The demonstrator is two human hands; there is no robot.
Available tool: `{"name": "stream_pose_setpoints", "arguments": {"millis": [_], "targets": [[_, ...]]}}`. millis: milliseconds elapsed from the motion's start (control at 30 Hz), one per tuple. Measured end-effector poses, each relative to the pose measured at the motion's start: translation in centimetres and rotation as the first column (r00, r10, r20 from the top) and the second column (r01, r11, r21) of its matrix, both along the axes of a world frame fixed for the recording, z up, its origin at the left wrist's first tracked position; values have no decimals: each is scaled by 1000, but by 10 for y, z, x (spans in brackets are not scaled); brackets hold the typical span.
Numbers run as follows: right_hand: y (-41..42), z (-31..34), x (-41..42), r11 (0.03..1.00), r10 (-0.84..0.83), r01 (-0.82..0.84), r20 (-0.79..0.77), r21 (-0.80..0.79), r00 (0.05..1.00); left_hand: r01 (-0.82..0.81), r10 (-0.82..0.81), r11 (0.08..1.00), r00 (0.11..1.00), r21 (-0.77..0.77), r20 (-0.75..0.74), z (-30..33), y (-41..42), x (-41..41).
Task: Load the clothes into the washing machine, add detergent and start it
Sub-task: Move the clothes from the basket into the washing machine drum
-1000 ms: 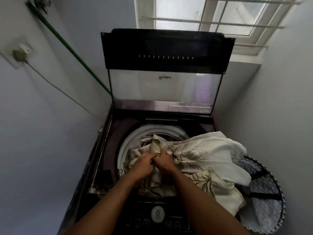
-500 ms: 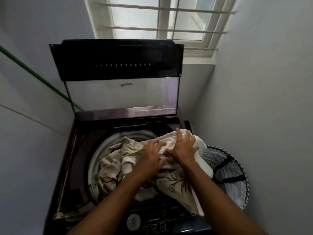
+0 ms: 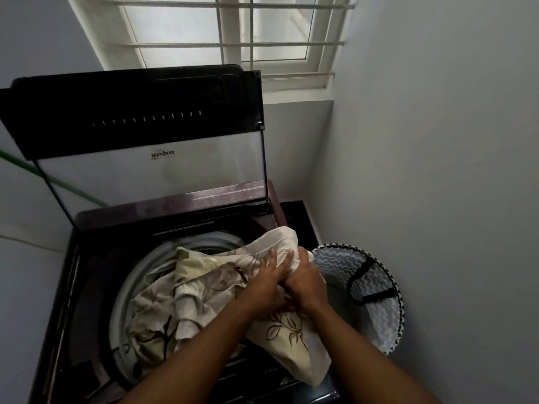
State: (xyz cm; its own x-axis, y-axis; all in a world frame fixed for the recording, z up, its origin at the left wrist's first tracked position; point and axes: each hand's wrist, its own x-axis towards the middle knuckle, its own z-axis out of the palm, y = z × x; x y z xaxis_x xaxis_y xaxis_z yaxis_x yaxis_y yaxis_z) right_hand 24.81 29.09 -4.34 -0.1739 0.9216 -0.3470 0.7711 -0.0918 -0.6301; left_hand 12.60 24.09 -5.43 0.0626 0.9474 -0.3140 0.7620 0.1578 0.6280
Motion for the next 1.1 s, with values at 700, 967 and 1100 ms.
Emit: {"name": "stream_pose_setpoints", "arguments": {"millis": [700, 967, 1100], "targets": [[-9, 50, -20, 949, 96, -237, 528, 207, 844, -71, 51, 963, 995, 258, 81, 7, -19, -13], [-22, 69, -114, 924, 281, -303, -122, -232, 952, -426, 451, 770, 890, 475, 66, 19, -65, -77], [-58, 39, -148, 775, 465, -529, -253, -346, 848, -559, 622, 780, 739, 280, -259, 12, -98, -121]]}}
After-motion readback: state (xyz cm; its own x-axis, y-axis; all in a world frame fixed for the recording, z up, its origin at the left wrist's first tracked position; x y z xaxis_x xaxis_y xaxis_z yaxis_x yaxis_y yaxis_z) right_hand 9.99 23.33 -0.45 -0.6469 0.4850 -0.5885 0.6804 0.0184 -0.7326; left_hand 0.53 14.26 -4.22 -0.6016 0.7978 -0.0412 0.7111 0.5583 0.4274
